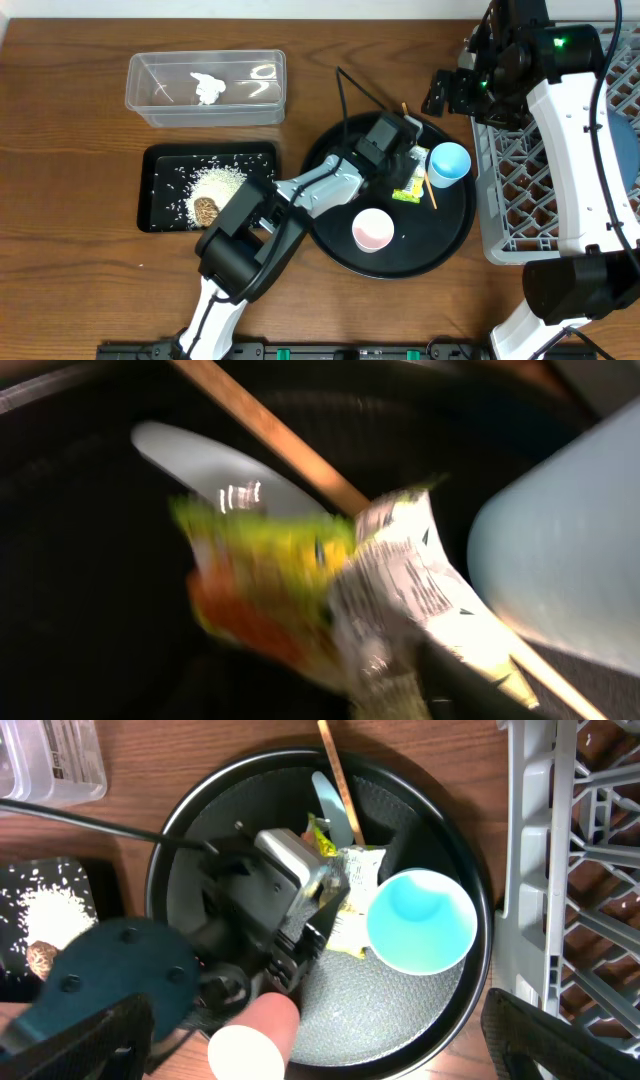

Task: Sort waste into correct bins and load items into the dishwasher rack
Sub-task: 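Grasp the yellow snack wrapper with the left gripper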

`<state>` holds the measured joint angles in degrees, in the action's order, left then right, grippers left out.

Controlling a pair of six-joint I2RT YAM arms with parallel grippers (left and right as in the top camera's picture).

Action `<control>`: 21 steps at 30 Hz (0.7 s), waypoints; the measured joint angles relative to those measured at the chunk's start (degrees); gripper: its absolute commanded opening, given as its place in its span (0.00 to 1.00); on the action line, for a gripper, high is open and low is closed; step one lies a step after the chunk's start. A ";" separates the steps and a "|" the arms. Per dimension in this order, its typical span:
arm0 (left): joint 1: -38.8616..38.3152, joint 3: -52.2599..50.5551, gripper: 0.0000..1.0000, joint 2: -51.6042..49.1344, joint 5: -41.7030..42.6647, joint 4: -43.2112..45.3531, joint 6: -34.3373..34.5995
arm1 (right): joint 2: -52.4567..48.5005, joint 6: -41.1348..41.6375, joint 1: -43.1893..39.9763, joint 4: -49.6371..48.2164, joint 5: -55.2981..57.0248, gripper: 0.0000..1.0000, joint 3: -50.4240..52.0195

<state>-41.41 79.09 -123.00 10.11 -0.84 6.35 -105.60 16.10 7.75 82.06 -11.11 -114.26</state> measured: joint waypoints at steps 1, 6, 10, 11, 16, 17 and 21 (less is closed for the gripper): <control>0.42 0.00 0.76 0.00 0.02 0.96 0.50 | 0.00 0.00 0.00 0.00 0.00 0.99 0.00; 2.58 0.00 0.76 0.02 -0.02 3.87 1.38 | 0.00 0.00 0.00 0.00 0.00 0.99 0.00; 3.45 0.00 0.76 0.02 -0.02 5.90 1.49 | 0.00 0.00 0.00 0.00 0.00 0.99 0.00; 3.43 0.00 0.76 0.00 -0.02 6.10 1.55 | 0.00 0.00 0.00 0.00 0.00 0.99 0.00; 3.04 0.00 0.76 0.00 2.01 6.43 1.60 | 0.00 0.00 0.00 0.00 0.00 0.99 0.00; 2.97 0.00 0.76 -0.02 2.40 6.60 1.68 | 0.00 0.00 0.00 0.00 0.00 0.99 0.00; 2.78 0.00 0.59 -0.02 3.48 7.26 2.91 | 0.00 0.00 0.00 0.00 0.00 0.99 0.00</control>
<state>-38.63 79.09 -123.02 13.58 6.42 9.26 -105.60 16.10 7.75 82.06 -11.11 -114.26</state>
